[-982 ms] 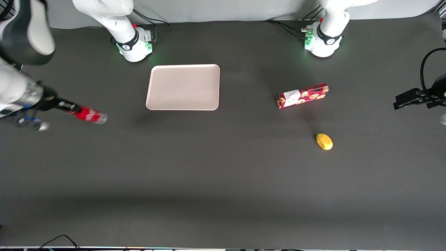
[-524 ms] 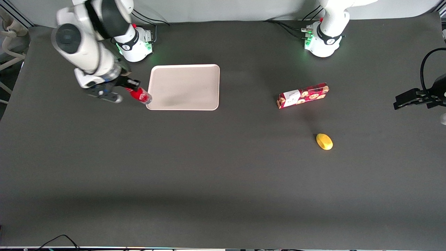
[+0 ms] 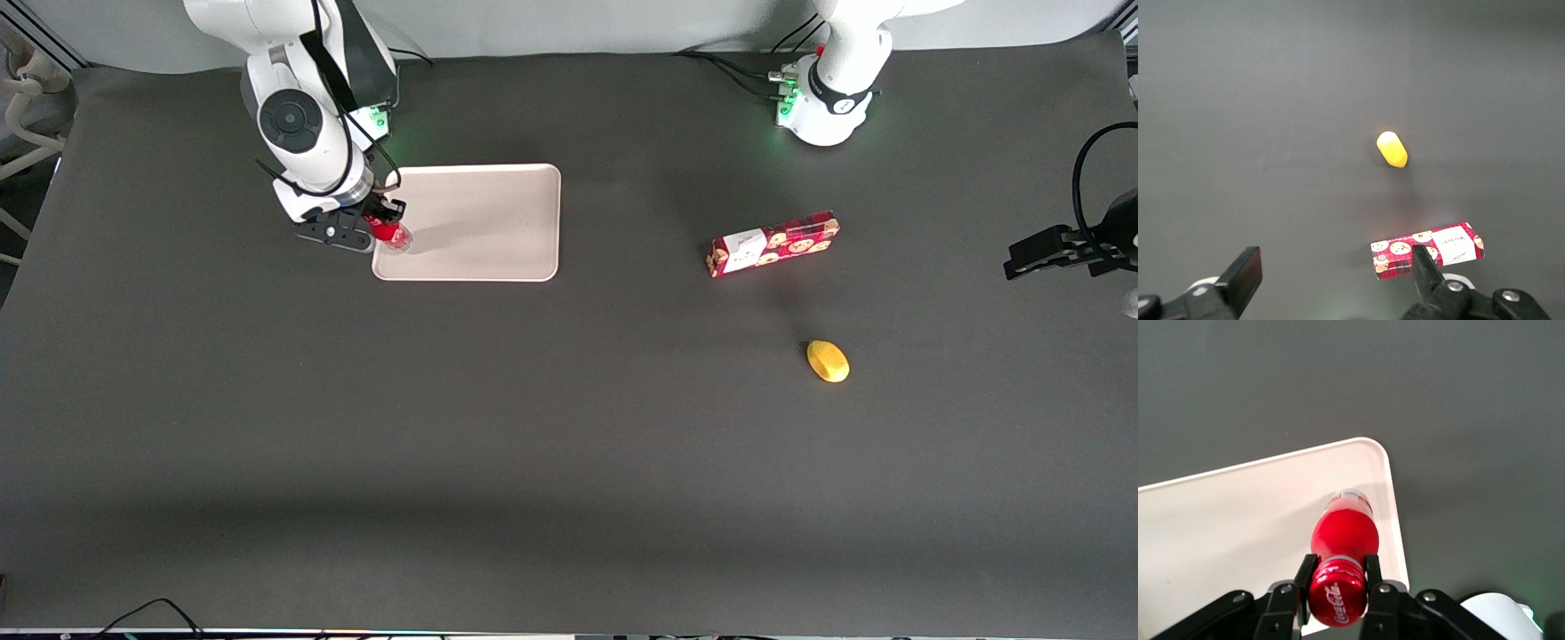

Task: Place coke bottle on tray
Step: 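Lower the bottle onto the tray corner and open the right gripper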

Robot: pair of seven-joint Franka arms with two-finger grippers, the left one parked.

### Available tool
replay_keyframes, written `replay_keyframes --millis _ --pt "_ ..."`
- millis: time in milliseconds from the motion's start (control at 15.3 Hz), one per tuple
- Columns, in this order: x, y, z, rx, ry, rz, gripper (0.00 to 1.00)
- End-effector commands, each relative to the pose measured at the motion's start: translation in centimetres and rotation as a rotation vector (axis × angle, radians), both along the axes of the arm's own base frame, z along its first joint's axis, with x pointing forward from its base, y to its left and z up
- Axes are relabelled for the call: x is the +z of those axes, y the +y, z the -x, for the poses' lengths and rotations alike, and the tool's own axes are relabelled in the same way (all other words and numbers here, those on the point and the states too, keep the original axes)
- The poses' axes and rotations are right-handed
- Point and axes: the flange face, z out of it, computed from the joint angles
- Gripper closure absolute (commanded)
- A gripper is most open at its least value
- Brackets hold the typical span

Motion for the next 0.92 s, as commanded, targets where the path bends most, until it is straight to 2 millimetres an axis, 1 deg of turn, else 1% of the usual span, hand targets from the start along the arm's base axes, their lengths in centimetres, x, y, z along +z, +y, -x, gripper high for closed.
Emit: replay_keyframes --millis 0,131,262,524,786,851 --pt "-0.3 0.7 1.3 -0.008 -0.006 0.003 1.00" --pt "-0.8 1.6 2.1 0.011 0.001 0.013 1.00" --pt "-1.1 2.0 2.3 0.016 -0.004 0.005 1.00" --pt "-2.3 2.3 2.8 0.030 -0.003 0.006 1.00" --pt "-2.7 2.3 2.7 0.030 0.007 0.004 1.00" --pt "-2.7 2.4 2.7 0.032 0.004 0.002 0.83"
